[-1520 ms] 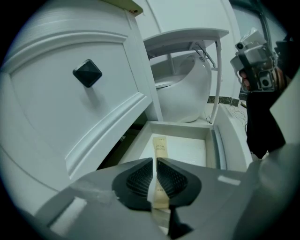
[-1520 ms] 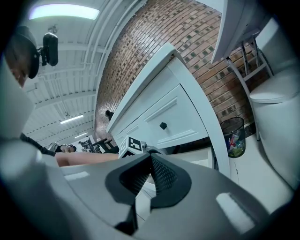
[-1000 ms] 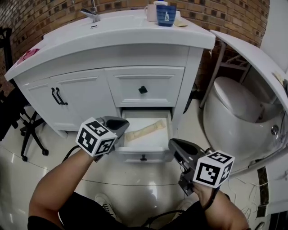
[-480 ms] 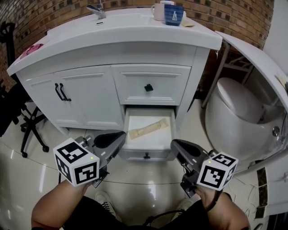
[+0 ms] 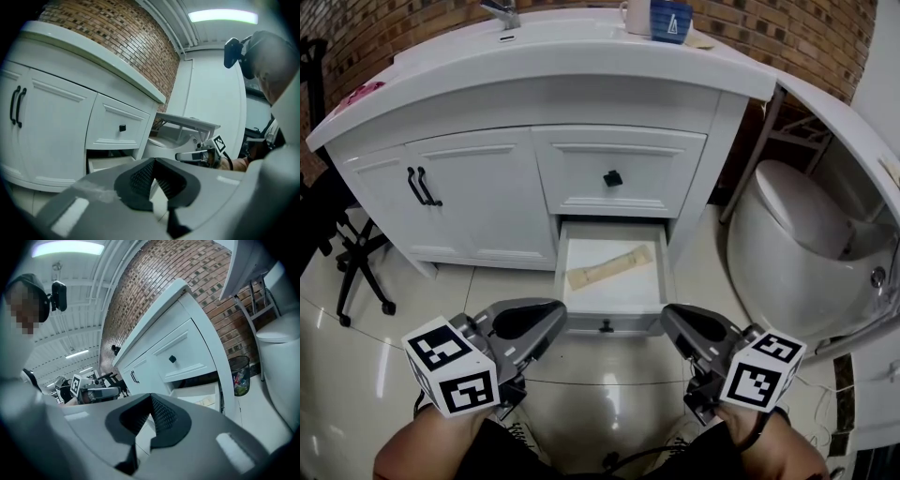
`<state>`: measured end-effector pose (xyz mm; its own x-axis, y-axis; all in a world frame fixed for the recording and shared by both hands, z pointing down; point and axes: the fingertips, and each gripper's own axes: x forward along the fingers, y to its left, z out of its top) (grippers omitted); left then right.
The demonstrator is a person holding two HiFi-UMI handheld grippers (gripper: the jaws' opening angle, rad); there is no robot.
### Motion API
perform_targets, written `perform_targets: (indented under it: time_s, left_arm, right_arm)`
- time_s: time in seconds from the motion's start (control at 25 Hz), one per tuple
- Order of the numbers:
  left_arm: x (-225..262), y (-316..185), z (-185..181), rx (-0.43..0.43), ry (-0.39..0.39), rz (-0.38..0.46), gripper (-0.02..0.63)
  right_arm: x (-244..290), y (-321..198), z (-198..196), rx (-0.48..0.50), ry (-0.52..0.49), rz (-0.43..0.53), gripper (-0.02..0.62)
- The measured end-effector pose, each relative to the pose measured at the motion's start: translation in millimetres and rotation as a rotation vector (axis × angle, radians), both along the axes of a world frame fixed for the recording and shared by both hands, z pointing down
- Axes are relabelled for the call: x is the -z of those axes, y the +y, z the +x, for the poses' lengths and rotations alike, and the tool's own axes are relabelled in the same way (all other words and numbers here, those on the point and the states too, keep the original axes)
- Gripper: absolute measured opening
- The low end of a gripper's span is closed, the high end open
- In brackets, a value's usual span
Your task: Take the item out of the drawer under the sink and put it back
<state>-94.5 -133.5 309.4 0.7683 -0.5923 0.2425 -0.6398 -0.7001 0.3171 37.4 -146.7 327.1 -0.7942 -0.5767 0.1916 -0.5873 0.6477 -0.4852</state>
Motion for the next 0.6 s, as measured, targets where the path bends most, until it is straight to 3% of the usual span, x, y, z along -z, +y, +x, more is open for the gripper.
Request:
perform_targets:
  time_s: [0.36, 0.6]
  left_arm:
    - [-15.9, 8.7, 14.2, -0.081, -0.012, -0.042, 0.006]
    - [-10.6, 6.0, 7.5, -0.051, -0.001, -0.028, 0.006]
  right_arm:
    - [-4.9, -2.7, -2.5, -0.001, -0.006, -0.018, 0.005]
    - [-3.5, -2.6, -2.7, 0.0, -0.001, -0.014, 0.005]
